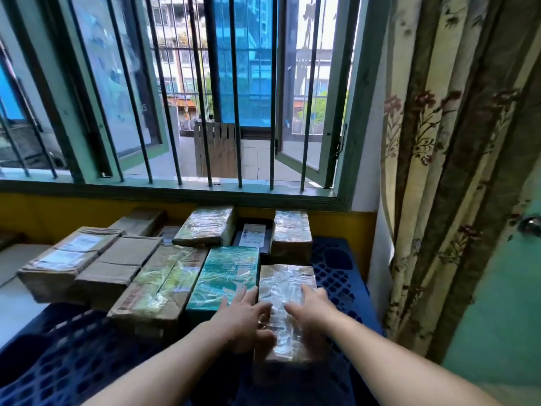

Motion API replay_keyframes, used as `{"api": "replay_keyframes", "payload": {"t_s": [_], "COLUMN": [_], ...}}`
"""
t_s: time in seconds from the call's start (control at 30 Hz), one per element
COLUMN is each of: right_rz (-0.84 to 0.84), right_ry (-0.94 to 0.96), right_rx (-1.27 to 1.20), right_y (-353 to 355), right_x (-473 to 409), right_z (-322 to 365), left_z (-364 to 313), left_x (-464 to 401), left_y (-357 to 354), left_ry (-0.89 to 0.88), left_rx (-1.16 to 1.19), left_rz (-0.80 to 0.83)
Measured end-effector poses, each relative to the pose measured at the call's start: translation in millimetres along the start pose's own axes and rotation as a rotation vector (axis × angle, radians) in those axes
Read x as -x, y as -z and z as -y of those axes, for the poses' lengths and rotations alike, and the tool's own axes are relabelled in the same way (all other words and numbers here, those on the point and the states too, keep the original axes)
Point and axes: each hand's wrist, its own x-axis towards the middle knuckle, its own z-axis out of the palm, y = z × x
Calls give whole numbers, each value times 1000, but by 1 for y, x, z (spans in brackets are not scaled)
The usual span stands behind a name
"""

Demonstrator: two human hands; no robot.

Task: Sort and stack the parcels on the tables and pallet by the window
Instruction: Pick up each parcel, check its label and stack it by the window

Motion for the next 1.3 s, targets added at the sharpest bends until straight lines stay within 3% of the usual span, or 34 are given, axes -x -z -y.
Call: {"api": "replay_keyframes", "payload": {"t_s": [0.23, 0.5, 0.83, 1.07, 1.3], "right_rz": [-24, -60, -80, -132, -49], "right_ry": [17, -12, 24, 187, 417], "right_rx": [-14, -25, 84, 103, 200], "right_y": [6, 13, 29, 22, -61], "right_x": [-48, -82, -65, -28, 24], "right_z": [-3, 6, 24, 100, 243], "left_z": [5, 10, 21, 78, 200], "left_x": [-38, -44, -34, 25, 140], "left_y": [4, -12, 22, 52, 57], "left_ry": [60, 18, 3, 130, 227], "left_rx": [13, -178, 32, 35, 182], "left_rz": [-3, 10, 98, 16, -132]}}
